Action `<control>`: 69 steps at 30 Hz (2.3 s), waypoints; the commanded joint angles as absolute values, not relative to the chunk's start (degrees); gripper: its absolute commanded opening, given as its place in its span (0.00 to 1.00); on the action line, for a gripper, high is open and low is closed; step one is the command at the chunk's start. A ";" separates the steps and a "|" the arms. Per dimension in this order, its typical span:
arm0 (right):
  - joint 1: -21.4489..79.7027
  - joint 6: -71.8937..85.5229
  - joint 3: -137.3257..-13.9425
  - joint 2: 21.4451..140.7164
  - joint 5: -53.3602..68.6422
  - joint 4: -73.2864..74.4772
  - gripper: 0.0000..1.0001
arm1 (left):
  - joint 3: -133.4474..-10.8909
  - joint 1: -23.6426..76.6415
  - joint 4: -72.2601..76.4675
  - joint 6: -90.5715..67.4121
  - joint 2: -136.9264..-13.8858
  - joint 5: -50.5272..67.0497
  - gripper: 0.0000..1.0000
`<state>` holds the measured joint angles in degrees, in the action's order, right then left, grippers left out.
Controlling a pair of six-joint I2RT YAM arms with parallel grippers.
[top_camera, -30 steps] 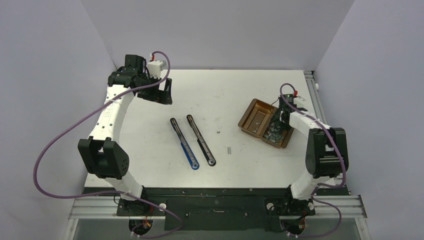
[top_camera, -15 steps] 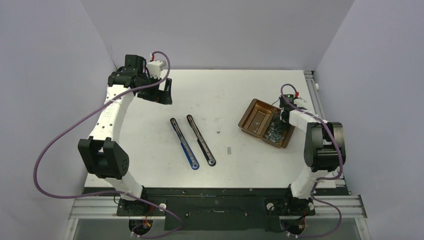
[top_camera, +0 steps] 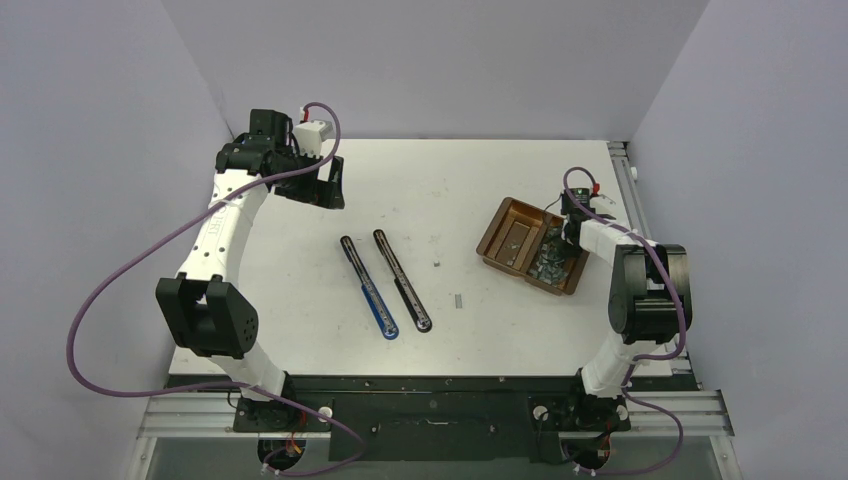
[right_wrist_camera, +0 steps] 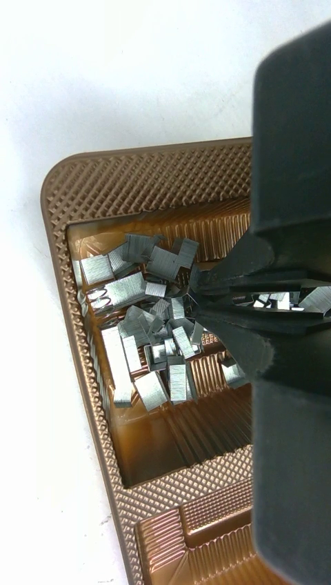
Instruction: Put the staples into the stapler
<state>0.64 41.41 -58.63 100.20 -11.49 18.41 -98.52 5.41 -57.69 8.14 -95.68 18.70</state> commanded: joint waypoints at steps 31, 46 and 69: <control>1.03 45.55 -51.12 90.07 -8.57 19.97 0.42 | -99.37 4.91 -56.33 8.26 -94.98 19.69 0.96; 1.32 47.82 -55.00 97.16 -10.53 18.40 0.32 | -99.39 4.70 -56.77 9.05 -95.05 18.95 0.96; 0.97 46.37 -53.87 91.95 -9.67 19.58 0.09 | -99.23 4.48 -56.87 8.97 -94.57 19.16 0.96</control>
<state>1.17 47.13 -53.63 96.01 -9.08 18.26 -98.50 4.89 -57.67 8.43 -95.68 18.68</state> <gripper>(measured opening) 0.096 0.963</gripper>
